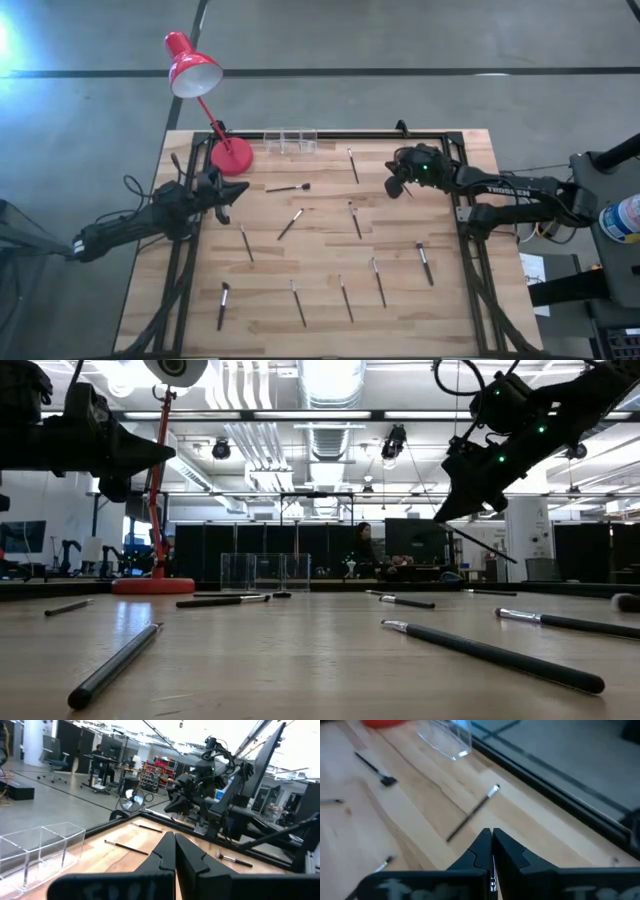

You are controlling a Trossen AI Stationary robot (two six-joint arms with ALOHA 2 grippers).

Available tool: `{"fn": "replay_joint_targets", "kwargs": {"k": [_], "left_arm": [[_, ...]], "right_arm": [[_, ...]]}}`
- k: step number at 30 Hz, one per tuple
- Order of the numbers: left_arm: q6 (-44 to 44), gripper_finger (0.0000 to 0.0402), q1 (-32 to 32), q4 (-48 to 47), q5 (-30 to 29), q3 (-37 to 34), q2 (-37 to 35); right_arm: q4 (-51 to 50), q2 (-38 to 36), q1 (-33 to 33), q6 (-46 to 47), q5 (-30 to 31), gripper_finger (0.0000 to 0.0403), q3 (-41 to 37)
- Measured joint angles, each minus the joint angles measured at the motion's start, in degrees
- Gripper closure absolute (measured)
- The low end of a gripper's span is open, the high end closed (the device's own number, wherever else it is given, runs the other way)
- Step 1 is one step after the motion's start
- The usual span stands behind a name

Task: Pick & Place Makeup Supplies
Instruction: Put the makeup brush into the transparent organizer

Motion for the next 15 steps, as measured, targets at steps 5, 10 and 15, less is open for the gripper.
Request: {"fn": "replay_joint_targets", "kwargs": {"k": [5,10,15], "left_arm": [[0.02,0.0401,-0.50,0.62,3.55,0.00,2.91],[0.00,0.0401,-3.92,8.46,3.96,0.00,9.70],[1.44,0.0401,-9.96,23.63,2.85,0.00,21.24]], "right_arm": [[9.09,0.32,2.91,-1.72,-0.11,0.0394,-3.35],[20.99,0.33,7.57,-2.38,-0.15,0.0394,-7.69],[35.08,0.50,13.15,-2.64,-0.15,0.0394,-12.38]]}}
